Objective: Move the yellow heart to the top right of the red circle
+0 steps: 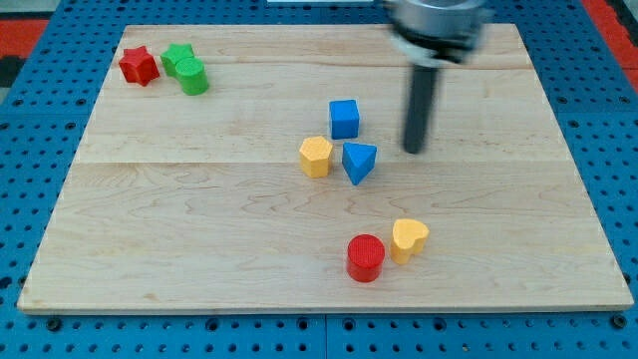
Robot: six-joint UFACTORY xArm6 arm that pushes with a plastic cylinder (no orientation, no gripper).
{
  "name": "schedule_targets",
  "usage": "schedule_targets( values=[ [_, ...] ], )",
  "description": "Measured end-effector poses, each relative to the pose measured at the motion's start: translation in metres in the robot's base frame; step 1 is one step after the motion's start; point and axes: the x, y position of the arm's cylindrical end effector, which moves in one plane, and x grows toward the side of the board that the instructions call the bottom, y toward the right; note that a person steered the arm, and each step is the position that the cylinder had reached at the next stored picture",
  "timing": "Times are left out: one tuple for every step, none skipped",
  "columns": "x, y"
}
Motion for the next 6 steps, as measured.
schedule_targets(
  values=[
    [0.088, 0.083],
    [0.152, 0.065],
    [0.132, 0.002],
    [0.1, -0.061],
    [0.129, -0.01],
    [0.145, -0.019]
  ],
)
